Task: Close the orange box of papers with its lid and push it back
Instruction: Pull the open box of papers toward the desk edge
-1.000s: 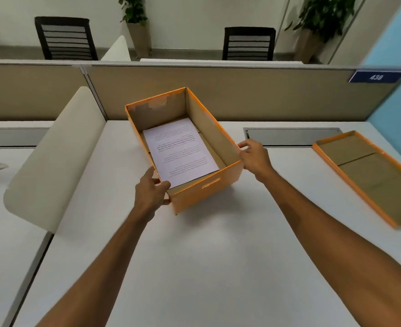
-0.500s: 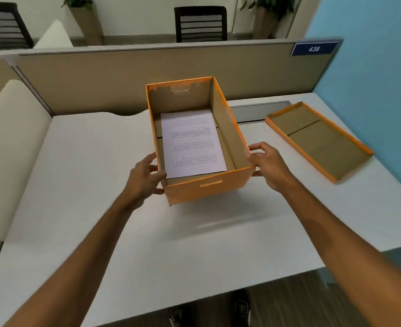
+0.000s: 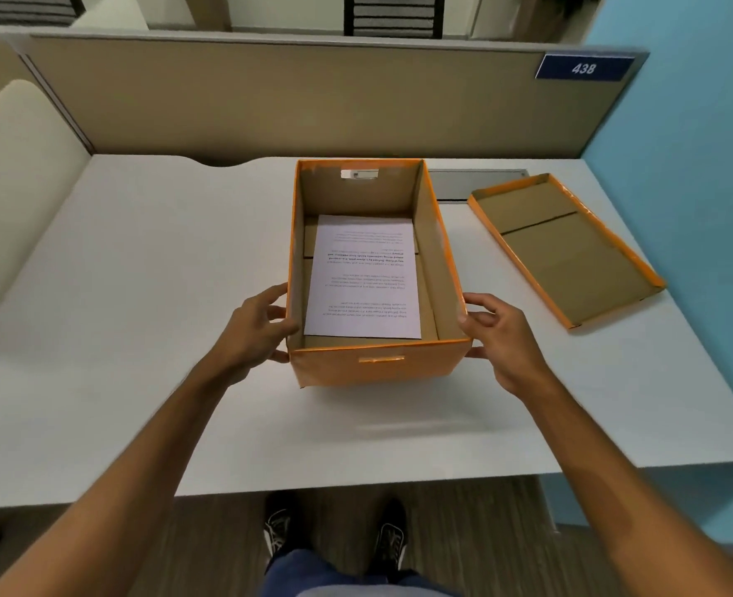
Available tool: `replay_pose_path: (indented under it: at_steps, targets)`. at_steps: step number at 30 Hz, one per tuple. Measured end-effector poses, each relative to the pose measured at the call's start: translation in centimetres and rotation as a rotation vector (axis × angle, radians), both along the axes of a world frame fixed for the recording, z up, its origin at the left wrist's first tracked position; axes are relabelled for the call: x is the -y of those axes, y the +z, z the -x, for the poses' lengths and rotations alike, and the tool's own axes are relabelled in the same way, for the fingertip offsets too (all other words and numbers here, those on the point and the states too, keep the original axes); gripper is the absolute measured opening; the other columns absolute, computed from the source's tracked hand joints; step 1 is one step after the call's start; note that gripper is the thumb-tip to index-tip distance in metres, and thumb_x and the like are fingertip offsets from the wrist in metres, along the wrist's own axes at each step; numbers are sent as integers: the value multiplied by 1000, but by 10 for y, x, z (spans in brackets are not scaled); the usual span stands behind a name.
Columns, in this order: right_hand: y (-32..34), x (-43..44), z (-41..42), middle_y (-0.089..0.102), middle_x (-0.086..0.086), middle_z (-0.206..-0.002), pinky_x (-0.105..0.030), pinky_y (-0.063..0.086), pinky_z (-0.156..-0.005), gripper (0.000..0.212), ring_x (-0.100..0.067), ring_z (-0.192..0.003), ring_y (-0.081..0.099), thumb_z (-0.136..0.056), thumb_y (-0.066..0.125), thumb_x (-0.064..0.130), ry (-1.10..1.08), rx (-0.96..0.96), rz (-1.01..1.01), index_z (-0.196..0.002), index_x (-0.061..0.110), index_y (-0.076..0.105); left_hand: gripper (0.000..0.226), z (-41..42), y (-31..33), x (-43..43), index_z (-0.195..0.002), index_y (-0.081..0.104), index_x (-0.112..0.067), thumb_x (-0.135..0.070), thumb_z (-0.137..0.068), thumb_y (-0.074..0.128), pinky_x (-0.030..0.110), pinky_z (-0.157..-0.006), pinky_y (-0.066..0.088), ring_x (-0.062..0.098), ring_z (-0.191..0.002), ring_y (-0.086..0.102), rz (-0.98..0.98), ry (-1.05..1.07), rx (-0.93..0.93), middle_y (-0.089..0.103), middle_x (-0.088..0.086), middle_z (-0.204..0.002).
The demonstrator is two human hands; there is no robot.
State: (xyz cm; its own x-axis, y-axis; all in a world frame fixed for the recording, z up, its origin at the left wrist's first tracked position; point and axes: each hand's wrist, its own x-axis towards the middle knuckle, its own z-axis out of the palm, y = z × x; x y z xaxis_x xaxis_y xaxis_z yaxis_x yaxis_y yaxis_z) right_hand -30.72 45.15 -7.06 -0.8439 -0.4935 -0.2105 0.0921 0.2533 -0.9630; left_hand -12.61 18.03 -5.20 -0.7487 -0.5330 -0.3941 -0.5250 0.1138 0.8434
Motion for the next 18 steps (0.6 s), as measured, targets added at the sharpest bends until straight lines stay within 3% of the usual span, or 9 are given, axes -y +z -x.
replay_pose_path:
  at_steps: [10,18]
  targets:
    - [-23,-38,0,78,0,-98,-44,61,-73,34,-19,-89,75,-95,61,13,11,51,-38,-129,19,59,65,2,-8,-32,-154,34,-26,-17,-96,61,58,-81,60,37,-114,64,0,-21,72,60,16,-136]
    - [-35,-40,-10,74,-3,-112,-42,62,-76,35,-17,-96,72,-93,65,19,-25,57,-69,-127,26,60,67,0,-20,-32,-155,31,-26,-21,-96,61,60,-86,58,40,-120,61,45,-15,117,54,18,-144]
